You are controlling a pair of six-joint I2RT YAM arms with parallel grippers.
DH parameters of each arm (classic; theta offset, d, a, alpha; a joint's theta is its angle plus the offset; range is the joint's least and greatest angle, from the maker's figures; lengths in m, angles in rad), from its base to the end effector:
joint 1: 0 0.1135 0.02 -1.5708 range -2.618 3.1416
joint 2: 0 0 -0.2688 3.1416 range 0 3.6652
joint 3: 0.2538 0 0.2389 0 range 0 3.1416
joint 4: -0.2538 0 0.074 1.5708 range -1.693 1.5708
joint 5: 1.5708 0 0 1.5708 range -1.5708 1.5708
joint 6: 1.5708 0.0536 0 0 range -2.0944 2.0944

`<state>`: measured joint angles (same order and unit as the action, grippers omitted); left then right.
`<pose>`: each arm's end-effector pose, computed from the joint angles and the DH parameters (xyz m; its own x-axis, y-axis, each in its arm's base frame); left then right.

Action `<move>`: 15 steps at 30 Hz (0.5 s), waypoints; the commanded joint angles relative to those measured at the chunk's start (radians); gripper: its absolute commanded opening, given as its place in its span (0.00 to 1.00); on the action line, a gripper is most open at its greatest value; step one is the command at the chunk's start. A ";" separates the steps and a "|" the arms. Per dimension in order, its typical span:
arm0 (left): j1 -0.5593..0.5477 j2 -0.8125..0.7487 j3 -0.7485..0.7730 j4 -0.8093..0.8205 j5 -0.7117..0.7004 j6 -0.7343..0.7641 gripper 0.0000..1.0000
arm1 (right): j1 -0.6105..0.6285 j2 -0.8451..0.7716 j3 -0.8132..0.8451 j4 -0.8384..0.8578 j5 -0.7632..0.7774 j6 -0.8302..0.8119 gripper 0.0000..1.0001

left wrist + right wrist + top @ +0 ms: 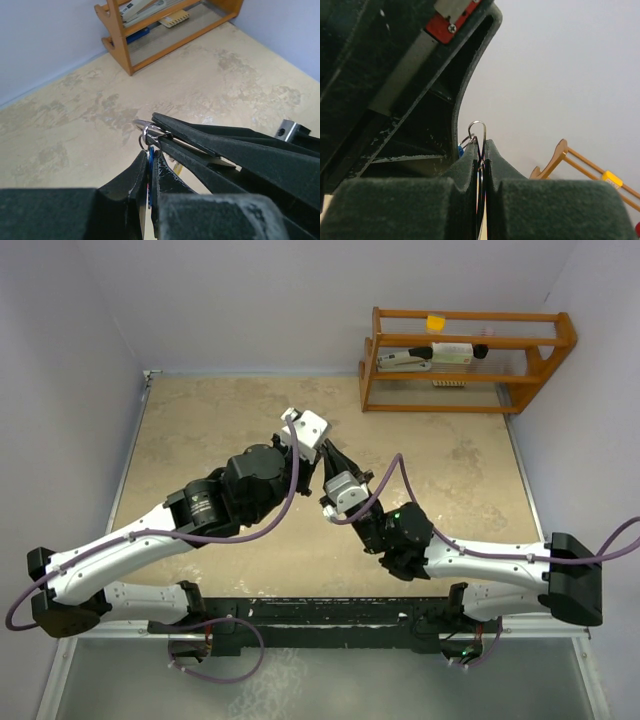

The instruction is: Remove the keys from the keyring

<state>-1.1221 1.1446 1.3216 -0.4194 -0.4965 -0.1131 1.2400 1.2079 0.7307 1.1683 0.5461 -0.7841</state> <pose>0.1286 -0.2084 0.4289 -0.1702 0.1248 -0.9775 0.5761 0.8174 0.0041 0.1075 0.2273 0.3882 0.6255 -0.0365 -0.7793 -0.3340 0.8902 -0.3098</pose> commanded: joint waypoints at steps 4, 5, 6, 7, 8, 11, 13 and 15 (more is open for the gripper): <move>0.007 -0.053 -0.065 0.035 -0.264 -0.014 0.00 | 0.004 -0.130 0.057 -0.037 -0.016 0.072 0.00; 0.007 -0.075 -0.081 0.052 -0.281 -0.014 0.00 | 0.004 -0.149 0.051 -0.048 -0.023 0.085 0.00; 0.007 -0.093 -0.096 0.067 -0.292 -0.014 0.00 | 0.004 -0.169 0.045 -0.054 -0.031 0.099 0.00; 0.008 -0.106 -0.112 0.079 -0.296 -0.015 0.00 | 0.005 -0.186 0.037 -0.057 -0.039 0.111 0.00; 0.007 -0.113 -0.117 0.083 -0.301 -0.022 0.00 | 0.005 -0.201 0.031 -0.057 -0.043 0.119 0.00; 0.007 -0.121 -0.126 0.076 -0.360 -0.042 0.00 | 0.004 -0.230 0.023 -0.059 -0.050 0.128 0.00; 0.007 -0.138 -0.128 0.085 -0.382 -0.045 0.00 | 0.005 -0.240 0.029 -0.081 -0.049 0.133 0.00; 0.007 -0.164 -0.131 0.106 -0.384 -0.039 0.00 | 0.004 -0.246 0.032 -0.108 -0.051 0.142 0.00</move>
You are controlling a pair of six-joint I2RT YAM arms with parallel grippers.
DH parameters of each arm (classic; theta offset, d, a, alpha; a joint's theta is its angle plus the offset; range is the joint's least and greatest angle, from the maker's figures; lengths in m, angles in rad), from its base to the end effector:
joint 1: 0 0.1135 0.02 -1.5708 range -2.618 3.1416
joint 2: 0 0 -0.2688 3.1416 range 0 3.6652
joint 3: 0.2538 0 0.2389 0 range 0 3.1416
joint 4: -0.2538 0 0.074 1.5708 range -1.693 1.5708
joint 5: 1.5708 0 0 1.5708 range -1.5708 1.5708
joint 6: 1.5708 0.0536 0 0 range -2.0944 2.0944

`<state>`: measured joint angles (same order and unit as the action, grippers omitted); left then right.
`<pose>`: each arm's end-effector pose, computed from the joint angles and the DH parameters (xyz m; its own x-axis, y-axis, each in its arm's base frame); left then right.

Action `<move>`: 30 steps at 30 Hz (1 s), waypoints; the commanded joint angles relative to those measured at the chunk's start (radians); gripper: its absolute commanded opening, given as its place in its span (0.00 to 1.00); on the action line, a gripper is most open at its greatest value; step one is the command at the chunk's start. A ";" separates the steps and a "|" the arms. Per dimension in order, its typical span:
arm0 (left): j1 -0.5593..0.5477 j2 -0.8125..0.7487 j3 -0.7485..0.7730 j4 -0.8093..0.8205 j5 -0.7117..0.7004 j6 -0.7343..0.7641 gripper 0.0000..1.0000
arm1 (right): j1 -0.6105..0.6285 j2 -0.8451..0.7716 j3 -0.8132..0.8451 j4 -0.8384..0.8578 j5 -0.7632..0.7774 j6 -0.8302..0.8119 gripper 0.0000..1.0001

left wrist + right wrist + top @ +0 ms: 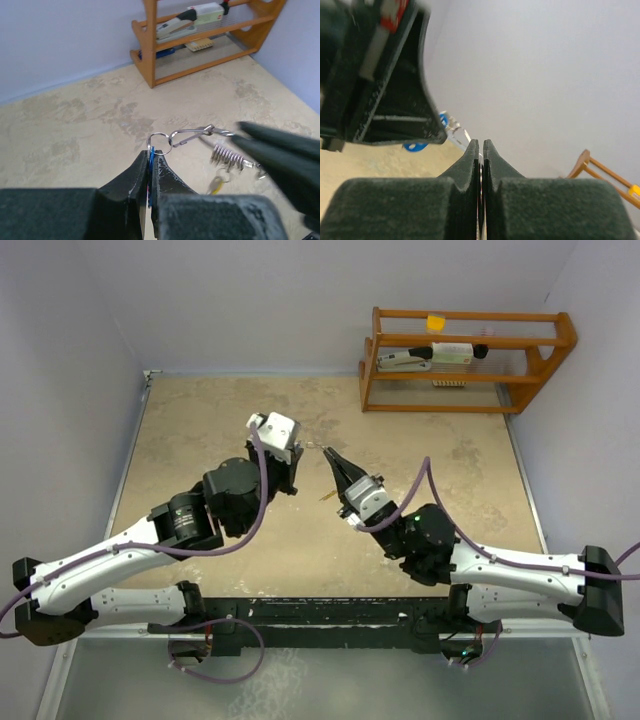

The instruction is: Remove the keys from the keyring

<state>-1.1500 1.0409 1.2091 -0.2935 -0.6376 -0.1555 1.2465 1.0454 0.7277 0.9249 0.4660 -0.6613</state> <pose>0.1183 -0.1862 0.4287 -0.1267 -0.0216 -0.9917 0.4783 0.8745 -0.0802 0.0941 0.2044 0.4003 0.5913 0.0372 -0.8056 -0.4638 0.8328 -0.3020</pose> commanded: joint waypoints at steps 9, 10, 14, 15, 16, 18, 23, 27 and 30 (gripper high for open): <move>0.035 -0.051 0.005 0.032 -0.111 0.048 0.00 | -0.002 -0.049 0.045 0.111 0.027 0.027 0.00; 0.035 -0.047 0.009 0.035 -0.094 0.056 0.00 | -0.002 -0.044 0.049 0.105 0.028 0.027 0.00; 0.035 -0.043 0.018 0.049 -0.063 0.085 0.00 | -0.002 -0.038 0.051 0.079 0.031 0.033 0.00; 0.035 -0.046 0.018 0.064 -0.050 0.093 0.00 | -0.002 -0.039 0.051 0.057 0.025 0.045 0.00; 0.035 -0.049 0.020 0.076 -0.037 0.100 0.00 | -0.002 -0.040 0.052 0.034 0.014 0.058 0.00; 0.035 -0.049 0.028 0.093 -0.009 0.119 0.00 | -0.002 -0.038 0.050 -0.003 0.000 0.087 0.00; 0.035 -0.043 0.043 0.133 0.044 0.155 0.00 | -0.002 -0.043 0.034 -0.049 -0.031 0.126 0.27; 0.035 -0.025 0.072 0.134 0.101 0.174 0.00 | -0.002 -0.055 0.027 -0.064 -0.043 0.145 0.31; 0.035 -0.019 0.084 0.135 0.133 0.179 0.00 | -0.002 -0.058 0.025 -0.064 -0.042 0.152 0.30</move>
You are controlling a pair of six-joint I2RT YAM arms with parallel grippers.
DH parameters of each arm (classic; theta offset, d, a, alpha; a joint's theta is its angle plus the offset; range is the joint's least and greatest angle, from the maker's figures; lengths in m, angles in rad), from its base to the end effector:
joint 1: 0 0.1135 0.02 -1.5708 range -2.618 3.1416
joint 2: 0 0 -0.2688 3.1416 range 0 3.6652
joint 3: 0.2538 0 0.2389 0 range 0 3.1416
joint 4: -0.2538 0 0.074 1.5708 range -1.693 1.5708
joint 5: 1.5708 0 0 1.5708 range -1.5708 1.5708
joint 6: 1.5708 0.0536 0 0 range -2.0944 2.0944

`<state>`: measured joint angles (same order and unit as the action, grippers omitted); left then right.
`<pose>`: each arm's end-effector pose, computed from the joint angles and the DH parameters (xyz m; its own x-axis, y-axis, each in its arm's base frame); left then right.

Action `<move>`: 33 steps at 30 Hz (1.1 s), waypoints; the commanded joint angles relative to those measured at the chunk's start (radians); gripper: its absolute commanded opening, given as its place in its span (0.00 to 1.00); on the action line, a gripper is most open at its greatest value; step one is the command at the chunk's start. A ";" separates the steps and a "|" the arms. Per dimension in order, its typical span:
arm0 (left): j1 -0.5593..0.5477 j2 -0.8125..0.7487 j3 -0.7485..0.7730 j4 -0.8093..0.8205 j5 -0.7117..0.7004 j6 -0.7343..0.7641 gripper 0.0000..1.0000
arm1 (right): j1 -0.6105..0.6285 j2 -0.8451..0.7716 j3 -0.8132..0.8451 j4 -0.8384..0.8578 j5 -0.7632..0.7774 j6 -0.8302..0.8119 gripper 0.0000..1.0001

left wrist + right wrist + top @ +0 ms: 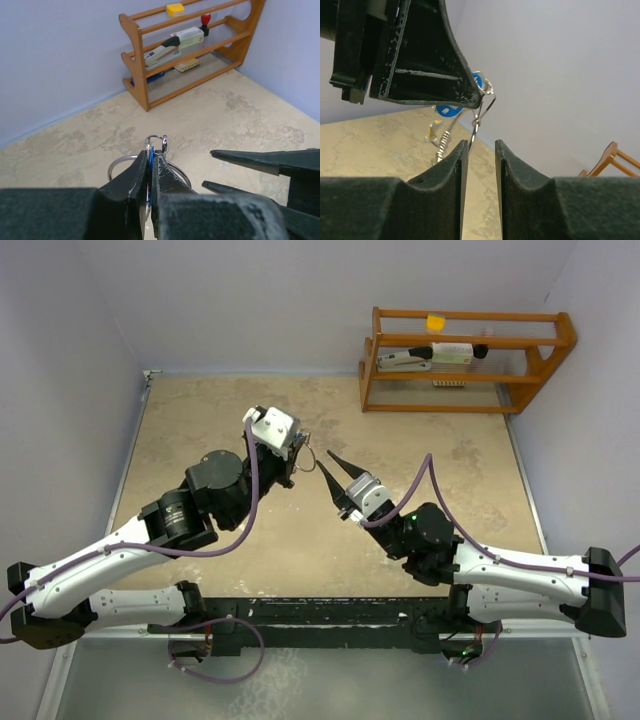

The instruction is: Remove the keys from the keyring

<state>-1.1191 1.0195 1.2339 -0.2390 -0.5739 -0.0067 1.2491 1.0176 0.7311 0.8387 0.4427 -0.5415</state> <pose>0.1184 -0.1775 0.4474 -0.0142 0.0164 -0.9998 0.5186 0.8550 0.0067 0.0919 0.2031 0.3986 0.5245 0.1009 -0.8454 -0.5503 0.7978 -0.2462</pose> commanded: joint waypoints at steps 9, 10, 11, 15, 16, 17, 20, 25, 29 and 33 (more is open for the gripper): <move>0.004 0.020 0.065 0.060 0.094 0.025 0.00 | -0.004 -0.009 0.032 0.092 -0.022 0.017 0.25; 0.004 0.022 0.065 0.060 0.096 0.024 0.00 | -0.005 -0.007 0.037 0.093 -0.024 0.012 0.25; 0.004 0.021 0.064 0.060 0.099 0.021 0.00 | -0.005 -0.003 0.041 0.094 -0.024 0.006 0.25; 0.003 0.019 0.061 0.058 0.114 0.017 0.00 | -0.005 0.008 0.048 0.101 -0.023 -0.013 0.24; 0.004 0.018 0.060 0.057 0.118 0.015 0.00 | -0.005 0.009 0.048 0.103 -0.020 -0.017 0.24; 0.004 0.018 0.059 0.057 0.122 0.015 0.00 | -0.005 0.013 0.049 0.106 -0.019 -0.021 0.24; 0.004 0.012 0.057 0.056 0.133 0.010 0.00 | -0.005 0.019 0.048 0.118 -0.009 -0.032 0.24; 0.003 0.001 0.052 0.056 0.141 0.004 0.00 | -0.005 0.020 0.041 0.142 0.009 -0.056 0.23; 0.003 0.001 0.049 0.055 0.149 0.003 0.00 | -0.005 0.019 0.034 0.181 0.020 -0.082 0.23; 0.003 0.000 0.050 0.053 0.148 0.001 0.00 | -0.005 0.026 0.038 0.189 0.023 -0.099 0.23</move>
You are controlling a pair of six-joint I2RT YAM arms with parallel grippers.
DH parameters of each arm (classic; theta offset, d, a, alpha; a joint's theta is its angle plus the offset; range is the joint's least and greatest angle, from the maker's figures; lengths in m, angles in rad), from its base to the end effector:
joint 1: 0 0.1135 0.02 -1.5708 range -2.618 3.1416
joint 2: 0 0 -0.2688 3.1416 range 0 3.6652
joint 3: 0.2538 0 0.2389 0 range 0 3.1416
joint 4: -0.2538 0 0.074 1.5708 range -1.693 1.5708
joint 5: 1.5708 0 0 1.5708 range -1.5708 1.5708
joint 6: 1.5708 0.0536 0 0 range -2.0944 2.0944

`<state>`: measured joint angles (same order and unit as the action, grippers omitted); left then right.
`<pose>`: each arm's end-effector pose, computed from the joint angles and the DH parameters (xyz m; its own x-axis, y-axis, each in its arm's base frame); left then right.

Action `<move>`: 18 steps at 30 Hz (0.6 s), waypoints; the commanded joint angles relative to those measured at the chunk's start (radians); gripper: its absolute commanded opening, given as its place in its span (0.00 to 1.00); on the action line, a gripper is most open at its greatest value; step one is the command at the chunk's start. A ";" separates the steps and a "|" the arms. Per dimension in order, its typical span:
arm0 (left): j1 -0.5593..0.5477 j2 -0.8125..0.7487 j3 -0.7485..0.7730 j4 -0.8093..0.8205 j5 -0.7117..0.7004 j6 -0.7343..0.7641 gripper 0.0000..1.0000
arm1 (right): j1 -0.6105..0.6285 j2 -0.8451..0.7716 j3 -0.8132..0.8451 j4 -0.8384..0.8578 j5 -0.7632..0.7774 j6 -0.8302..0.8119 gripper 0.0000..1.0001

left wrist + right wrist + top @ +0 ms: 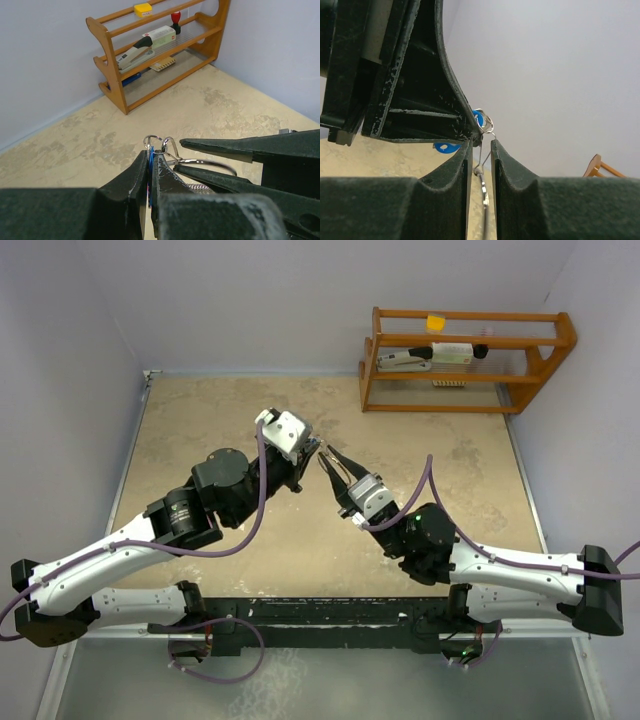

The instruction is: Remove the keys from the keyring

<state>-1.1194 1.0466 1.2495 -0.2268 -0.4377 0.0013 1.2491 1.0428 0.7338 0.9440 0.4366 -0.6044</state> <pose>0.1175 -0.1902 0.4486 -0.0096 0.0225 -0.9997 0.6302 0.7764 0.0114 0.0916 0.2032 0.4052 0.5817 0.1167 -0.8050 -0.5123 0.8213 -0.2511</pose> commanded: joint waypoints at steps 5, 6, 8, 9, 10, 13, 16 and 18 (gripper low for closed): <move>0.003 -0.030 0.037 0.037 0.017 -0.005 0.00 | -0.005 0.002 0.032 0.088 0.039 -0.052 0.23; 0.003 -0.027 0.038 0.033 0.019 -0.005 0.00 | -0.005 0.002 0.031 0.092 0.042 -0.055 0.23; 0.003 -0.027 0.042 0.024 0.022 0.001 0.00 | -0.005 0.002 0.030 0.094 0.047 -0.060 0.23; 0.003 -0.027 0.044 0.020 0.023 0.004 0.00 | -0.004 0.001 0.027 0.094 0.050 -0.061 0.24; 0.003 -0.026 0.045 0.018 0.025 0.010 0.00 | -0.005 -0.001 0.025 0.094 0.052 -0.061 0.24; 0.003 -0.017 0.051 0.004 0.038 0.031 0.00 | -0.005 -0.004 0.016 0.103 0.052 -0.052 0.25; 0.003 0.012 0.079 -0.030 0.045 0.055 0.00 | -0.005 0.000 0.015 0.107 0.052 -0.043 0.27; 0.001 0.034 0.096 -0.049 0.033 0.073 0.00 | -0.005 0.002 0.013 0.109 0.053 -0.032 0.28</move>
<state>-1.1194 1.0573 1.2686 -0.2840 -0.4118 0.0257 1.2491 1.0481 0.7338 0.9833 0.4622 -0.6464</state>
